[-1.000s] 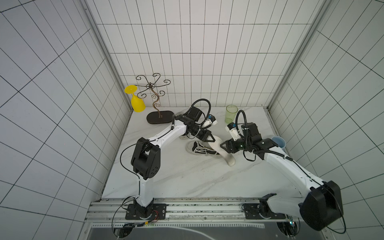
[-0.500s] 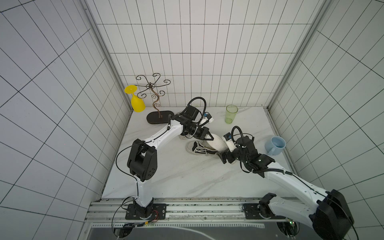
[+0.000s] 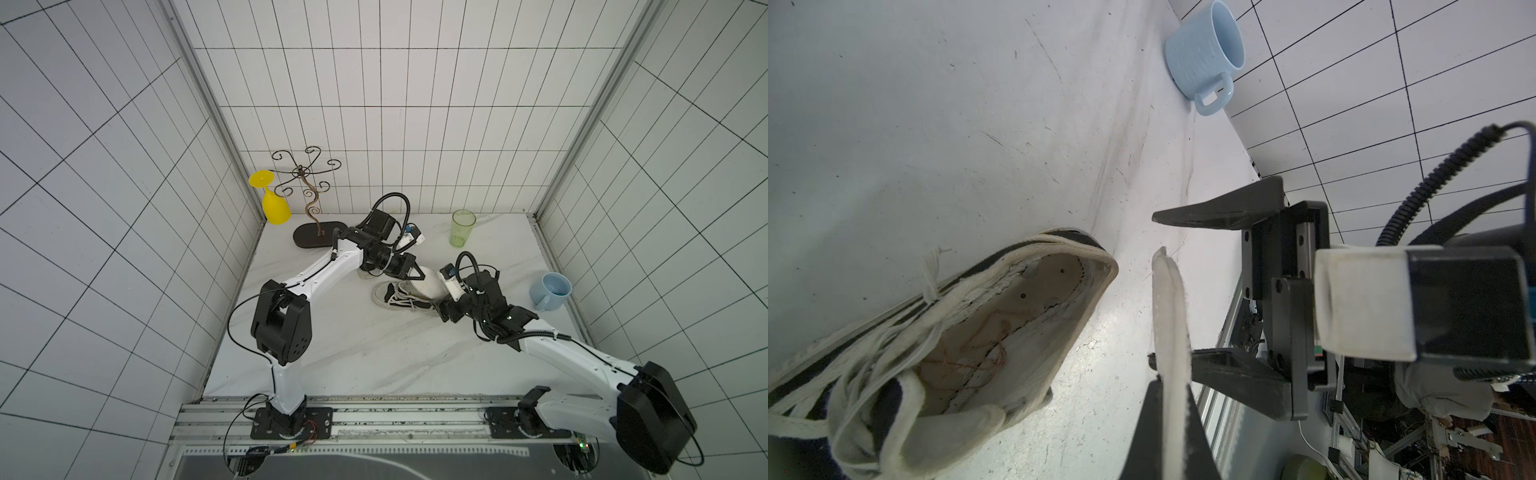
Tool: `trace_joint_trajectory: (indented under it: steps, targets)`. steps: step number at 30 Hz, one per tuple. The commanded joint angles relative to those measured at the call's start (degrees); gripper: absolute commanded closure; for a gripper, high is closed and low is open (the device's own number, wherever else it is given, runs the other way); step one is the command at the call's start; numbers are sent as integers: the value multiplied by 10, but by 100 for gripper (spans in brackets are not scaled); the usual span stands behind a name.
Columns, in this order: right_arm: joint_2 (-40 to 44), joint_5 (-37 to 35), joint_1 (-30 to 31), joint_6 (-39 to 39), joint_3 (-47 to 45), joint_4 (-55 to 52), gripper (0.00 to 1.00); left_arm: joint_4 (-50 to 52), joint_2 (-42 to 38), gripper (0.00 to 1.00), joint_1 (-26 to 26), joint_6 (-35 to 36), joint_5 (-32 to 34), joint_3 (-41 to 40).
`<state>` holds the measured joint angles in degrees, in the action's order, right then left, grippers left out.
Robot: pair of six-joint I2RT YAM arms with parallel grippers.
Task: Insert the insole into the shoe
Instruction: Pick up the insole from the center of the board.
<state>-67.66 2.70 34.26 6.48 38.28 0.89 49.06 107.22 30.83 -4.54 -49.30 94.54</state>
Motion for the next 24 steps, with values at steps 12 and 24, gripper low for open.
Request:
trace_joint_trajectory:
  steps: [12, 24]
  targets:
    - [53, 22, 0, -20, -31, -13, 52, -15, -19, 99, -7, -8, 2, -14]
    - [23, 13, -4, -12, 18, -60, 2, -1, -47, 100, 14, 92, -38, -34]
